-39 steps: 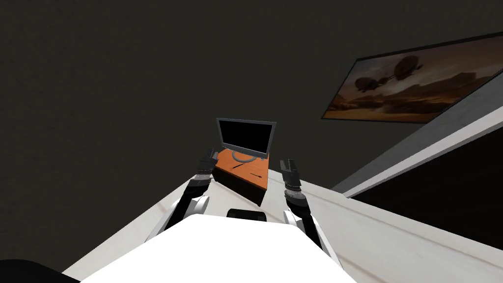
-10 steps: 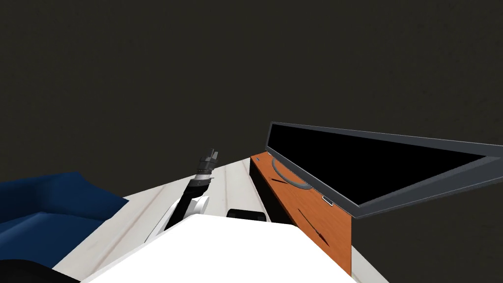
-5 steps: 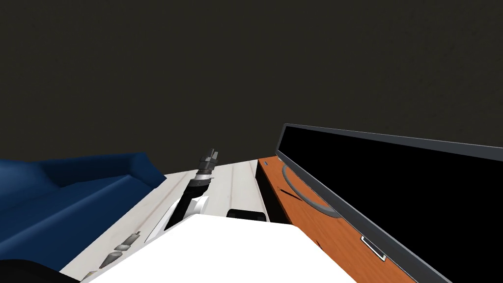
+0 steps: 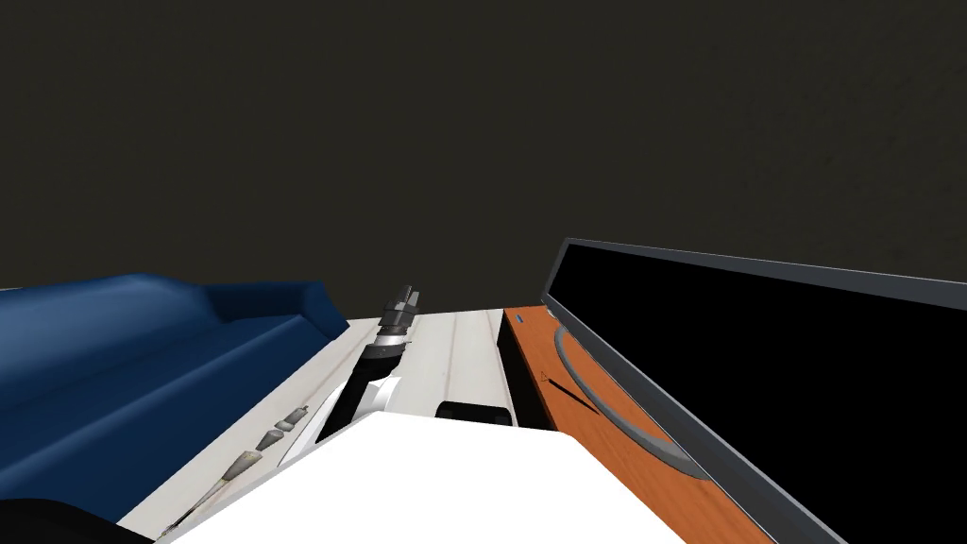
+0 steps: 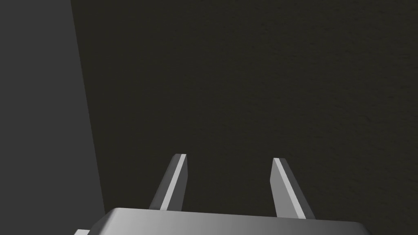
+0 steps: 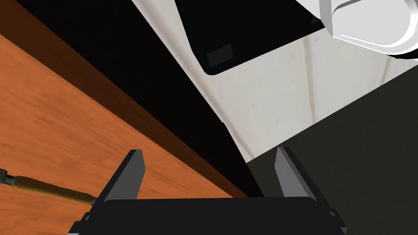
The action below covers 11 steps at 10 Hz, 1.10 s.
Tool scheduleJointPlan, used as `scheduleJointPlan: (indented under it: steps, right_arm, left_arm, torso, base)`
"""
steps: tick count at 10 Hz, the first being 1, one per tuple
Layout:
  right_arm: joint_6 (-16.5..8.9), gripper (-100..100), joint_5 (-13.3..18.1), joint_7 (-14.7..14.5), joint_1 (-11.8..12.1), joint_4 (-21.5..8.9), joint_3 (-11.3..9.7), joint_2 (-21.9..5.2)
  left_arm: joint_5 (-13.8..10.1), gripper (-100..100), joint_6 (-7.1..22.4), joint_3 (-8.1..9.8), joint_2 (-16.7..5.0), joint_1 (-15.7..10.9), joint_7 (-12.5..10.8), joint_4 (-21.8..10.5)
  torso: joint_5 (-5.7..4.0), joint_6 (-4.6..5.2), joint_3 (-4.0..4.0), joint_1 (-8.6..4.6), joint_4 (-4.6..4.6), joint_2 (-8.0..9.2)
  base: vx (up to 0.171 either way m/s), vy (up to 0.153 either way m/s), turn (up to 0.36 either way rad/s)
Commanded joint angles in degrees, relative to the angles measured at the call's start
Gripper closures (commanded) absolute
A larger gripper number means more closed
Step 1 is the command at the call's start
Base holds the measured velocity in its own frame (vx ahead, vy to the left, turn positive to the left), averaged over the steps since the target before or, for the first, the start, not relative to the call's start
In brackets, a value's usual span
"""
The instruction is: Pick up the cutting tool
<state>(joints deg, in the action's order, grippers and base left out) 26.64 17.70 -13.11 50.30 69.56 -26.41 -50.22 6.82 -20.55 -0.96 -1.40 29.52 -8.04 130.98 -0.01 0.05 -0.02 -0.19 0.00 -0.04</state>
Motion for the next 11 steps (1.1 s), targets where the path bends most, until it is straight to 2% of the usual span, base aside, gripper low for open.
scheduleJointPlan:
  steps: [1, 4, 5, 6, 7, 11]
  right_arm:
    - [-1.74, -100, 0.82, -0.46, 0.63, 0.11, -0.36, -0.35]
    - [-6.23, -100, 4.77, -2.09, 0.64, -3.81, -2.32, -0.3]
    - [-6.34, -100, 4.77, -2.09, 0.64, -3.81, -2.32, -0.3]
    - [-7.81, -100, 6.03, -2.56, 0.49, -4.85, -2.91, 0.01]
    - [-7.81, -100, 6.03, -2.56, 0.49, -4.85, -2.91, 0.01]
    - [-12.91, -100, 10.38, -4.0, -0.43, -7.83, -4.78, 2.1]
  left_arm:
    - [0.0, 0, 0.0, 0.0, 0.0, 0.0, 0.0, 0.0]
    - [0.0, 0, 0.0, 0.0, 0.0, 0.01, 0.0, 0.0]
    - [0.0, 0, 0.0, 0.01, 0.0, 0.01, 0.0, 0.0]
    - [0.0, 0, 0.0, 0.01, 0.0, 0.01, 0.0, 0.0]
    - [0.0, 0, 0.0, 0.0, 0.0, 0.01, 0.0, 0.0]
    - [0.0, 0, 0.0, 0.01, 0.0, 0.01, 0.0, 0.0]
  torso:
    - [0.0, 0.0, 0.0, 0.0, 0.0, 0.0]
    - [0.0, 0.01, -0.04, 0.02, -0.01, -0.07]
    - [-0.03, 0.02, -0.04, -0.05, -0.01, -0.07]
    - [-0.02, 0.07, -0.01, 0.02, 0.0, -0.01]
    - [-0.01, 0.05, 0.02, 0.09, 0.01, 0.04]
    - [-0.01, 0.06, 0.03, 0.03, 0.01, 0.05]
  base:
    - [0.028, -0.069, 0.136]
    - [0.038, -0.072, 0.282]
    - [0.016, -0.078, 0.115]
    - [0.004, -0.058, 0.13]
    - [-0.002, -0.039, 0.117]
    - [-0.002, -0.068, 0.192]
